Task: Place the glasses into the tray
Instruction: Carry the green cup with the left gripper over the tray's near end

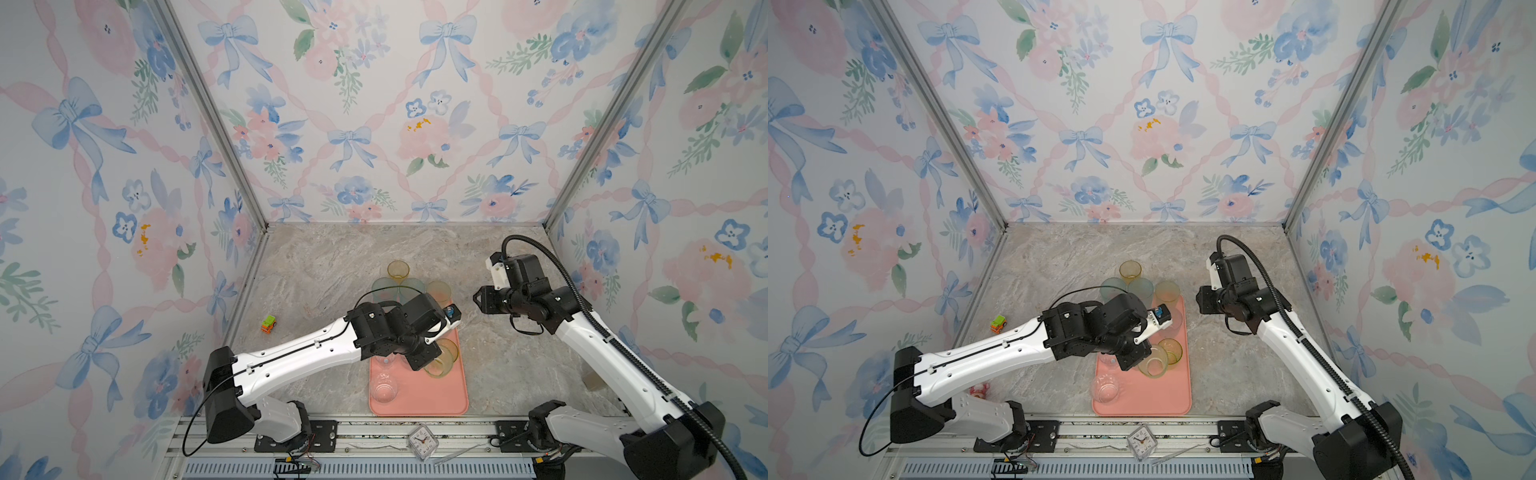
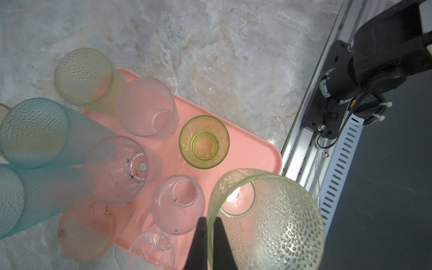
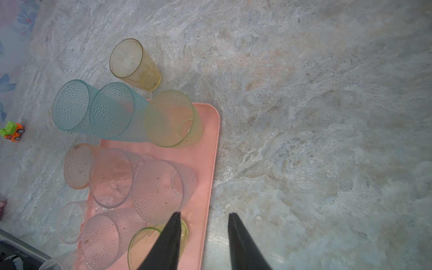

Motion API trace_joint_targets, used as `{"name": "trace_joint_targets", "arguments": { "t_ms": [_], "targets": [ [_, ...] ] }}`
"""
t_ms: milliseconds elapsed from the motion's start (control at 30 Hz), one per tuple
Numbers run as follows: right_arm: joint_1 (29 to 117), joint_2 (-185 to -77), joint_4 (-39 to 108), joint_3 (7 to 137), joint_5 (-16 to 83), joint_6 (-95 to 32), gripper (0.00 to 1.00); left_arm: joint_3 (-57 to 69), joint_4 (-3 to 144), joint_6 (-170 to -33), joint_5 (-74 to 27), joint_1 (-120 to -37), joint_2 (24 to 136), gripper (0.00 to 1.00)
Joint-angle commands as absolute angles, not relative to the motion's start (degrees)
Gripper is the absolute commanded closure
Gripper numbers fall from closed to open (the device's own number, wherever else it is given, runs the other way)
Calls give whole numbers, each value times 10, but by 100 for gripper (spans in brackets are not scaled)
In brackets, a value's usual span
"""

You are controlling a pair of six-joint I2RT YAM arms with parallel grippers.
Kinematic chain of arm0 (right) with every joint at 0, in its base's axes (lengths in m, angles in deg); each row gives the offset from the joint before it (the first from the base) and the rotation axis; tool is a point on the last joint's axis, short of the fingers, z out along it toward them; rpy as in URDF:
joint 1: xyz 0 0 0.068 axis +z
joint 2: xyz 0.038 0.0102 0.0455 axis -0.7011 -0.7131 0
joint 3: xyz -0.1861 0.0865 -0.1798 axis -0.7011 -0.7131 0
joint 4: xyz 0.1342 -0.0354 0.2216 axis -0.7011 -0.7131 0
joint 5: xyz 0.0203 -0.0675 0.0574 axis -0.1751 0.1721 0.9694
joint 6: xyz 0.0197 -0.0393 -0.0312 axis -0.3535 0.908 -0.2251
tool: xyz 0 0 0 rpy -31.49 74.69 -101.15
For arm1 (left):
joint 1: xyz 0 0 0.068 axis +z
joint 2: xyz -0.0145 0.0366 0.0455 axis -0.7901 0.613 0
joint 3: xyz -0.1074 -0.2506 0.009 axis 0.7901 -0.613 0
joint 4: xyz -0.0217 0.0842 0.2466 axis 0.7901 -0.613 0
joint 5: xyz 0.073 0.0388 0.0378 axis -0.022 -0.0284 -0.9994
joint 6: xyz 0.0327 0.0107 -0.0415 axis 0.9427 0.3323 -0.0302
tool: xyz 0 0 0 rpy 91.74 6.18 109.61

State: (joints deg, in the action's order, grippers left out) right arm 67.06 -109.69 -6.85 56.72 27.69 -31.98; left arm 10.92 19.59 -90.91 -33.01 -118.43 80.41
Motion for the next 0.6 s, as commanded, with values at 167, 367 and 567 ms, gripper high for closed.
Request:
{"name": "trace_joint_targets", "arguments": {
  "t_ms": [167, 367, 567],
  "targets": [
    [666, -1077, -61, 550, 286, -331, 63, 153, 189, -905, -352, -1221, 878, 99],
    [666, -1075, -60, 546, 287, -331, 63, 165, 199, -908, -330, -1235, 927, 100],
    [665, -1074, -60, 542, 289, -330, 63, 135, 252, -929, -323, -1236, 932, 100]
  ]
}}
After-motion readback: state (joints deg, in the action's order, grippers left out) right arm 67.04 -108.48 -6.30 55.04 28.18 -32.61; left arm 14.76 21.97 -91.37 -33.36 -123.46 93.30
